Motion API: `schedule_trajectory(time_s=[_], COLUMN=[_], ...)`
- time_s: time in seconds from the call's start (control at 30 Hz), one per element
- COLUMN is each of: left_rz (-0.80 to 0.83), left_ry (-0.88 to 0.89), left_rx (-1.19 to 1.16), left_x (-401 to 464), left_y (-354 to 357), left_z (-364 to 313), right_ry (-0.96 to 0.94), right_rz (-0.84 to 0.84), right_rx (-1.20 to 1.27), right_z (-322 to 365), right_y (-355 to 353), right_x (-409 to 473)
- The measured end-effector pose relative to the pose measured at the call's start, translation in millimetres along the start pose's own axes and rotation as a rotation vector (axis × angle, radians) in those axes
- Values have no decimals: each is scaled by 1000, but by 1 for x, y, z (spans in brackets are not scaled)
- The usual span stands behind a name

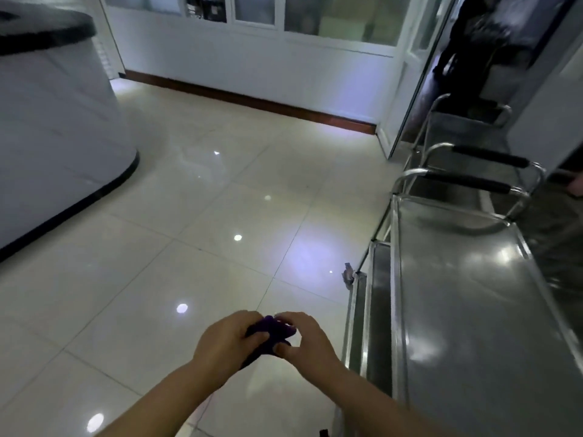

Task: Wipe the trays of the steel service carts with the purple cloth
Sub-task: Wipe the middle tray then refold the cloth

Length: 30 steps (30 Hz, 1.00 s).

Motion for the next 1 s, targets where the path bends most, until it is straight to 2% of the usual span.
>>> schedule_trajectory(time_s=[0.13,0.37,0.53,0.8,1.0], left_rz=[71,250,470,665,724], left_ry=[87,228,333,490,580], left_rx=[55,-28,15,328,355], left_x=[79,223,323,444,528], left_y=[0,-15,-19,45,95], left_z=[8,14,16,-12,-64], right_ry=[142,313,454,730,777], right_rz=[-109,-333,-502,-837,-973], right_rx=[33,155,229,324,317], right_z=[-7,-1,-1,-53,-105], right_y=[-12,-31,-46,-90,-131], right_x=[55,160,227,266,306])
Point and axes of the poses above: each hand's wrist, its own x-axis towards the middle knuckle, its own y-axis out of the palm, z = x × y, the point moved 1 cm from there along x, towards the middle knuckle, and after that the axes turned 4 degrees about -z, right-handed, at the moved point
